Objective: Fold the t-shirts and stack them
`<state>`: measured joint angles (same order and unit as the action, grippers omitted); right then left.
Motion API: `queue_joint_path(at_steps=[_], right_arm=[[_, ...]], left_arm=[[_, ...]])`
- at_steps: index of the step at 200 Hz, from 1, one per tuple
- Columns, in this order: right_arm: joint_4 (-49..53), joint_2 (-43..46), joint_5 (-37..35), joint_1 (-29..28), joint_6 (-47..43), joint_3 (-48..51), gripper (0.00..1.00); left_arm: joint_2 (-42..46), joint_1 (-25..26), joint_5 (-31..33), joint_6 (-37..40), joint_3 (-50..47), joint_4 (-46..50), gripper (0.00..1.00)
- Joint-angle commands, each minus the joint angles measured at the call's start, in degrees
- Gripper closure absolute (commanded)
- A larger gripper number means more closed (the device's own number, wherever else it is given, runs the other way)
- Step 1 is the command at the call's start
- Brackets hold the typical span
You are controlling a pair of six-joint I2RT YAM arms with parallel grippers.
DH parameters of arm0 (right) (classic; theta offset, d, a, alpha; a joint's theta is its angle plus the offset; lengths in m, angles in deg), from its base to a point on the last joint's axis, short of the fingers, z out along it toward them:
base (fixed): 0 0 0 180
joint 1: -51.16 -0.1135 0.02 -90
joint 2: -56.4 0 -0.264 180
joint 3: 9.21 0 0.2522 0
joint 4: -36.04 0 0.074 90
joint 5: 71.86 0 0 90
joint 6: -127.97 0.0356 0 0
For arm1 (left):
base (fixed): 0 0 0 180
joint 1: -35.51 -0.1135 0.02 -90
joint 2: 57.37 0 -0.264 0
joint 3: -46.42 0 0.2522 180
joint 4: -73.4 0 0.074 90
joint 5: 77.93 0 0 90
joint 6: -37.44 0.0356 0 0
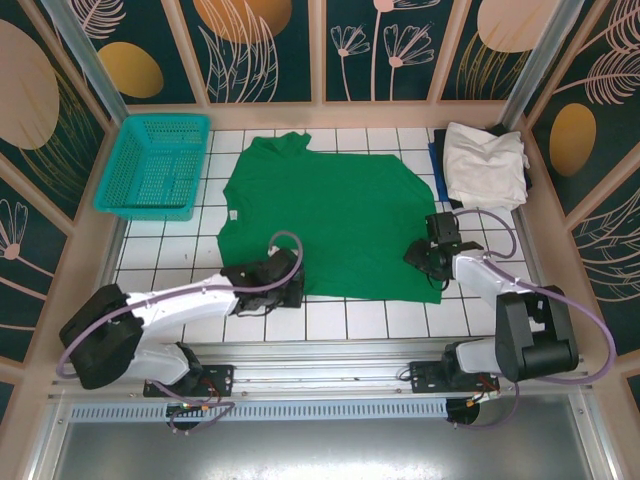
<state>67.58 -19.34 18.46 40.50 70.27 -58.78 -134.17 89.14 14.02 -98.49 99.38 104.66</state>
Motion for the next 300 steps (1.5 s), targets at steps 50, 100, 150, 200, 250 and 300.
queue_joint_path(at_steps=[50, 100, 150, 200, 250, 300], right_arm=[[7.30, 10.46, -3.54, 2.47, 4.35, 4.27, 0.43], [8.87, 15.89, -4.84, 2.91, 8.22, 7.88, 0.41], [9.20, 14.98, -5.33, 3.05, 9.23, 8.63, 0.41], [9.63, 15.29, -6.20, 3.09, 10.77, 9.23, 0.41], [9.42, 14.93, -6.03, 3.07, 10.69, 9.36, 0.40], [10.31, 14.93, -5.91, 3.09, 10.79, 8.66, 0.40]], left_arm=[[17.39, -0.59, 12.11, -10.71, -7.18, 9.09, 0.15], [6.15, -15.67, 13.13, -2.52, -3.02, 4.83, 0.32], [-3.26, -18.12, 12.01, 0.79, 1.12, 0.74, 0.53], [-8.86, -18.32, 11.05, 2.57, 2.57, -0.96, 0.64], [-12.33, -18.87, 12.63, 4.40, 4.67, -0.53, 0.79], [-11.46, -19.03, 12.27, 4.97, 4.68, 0.14, 0.96]])
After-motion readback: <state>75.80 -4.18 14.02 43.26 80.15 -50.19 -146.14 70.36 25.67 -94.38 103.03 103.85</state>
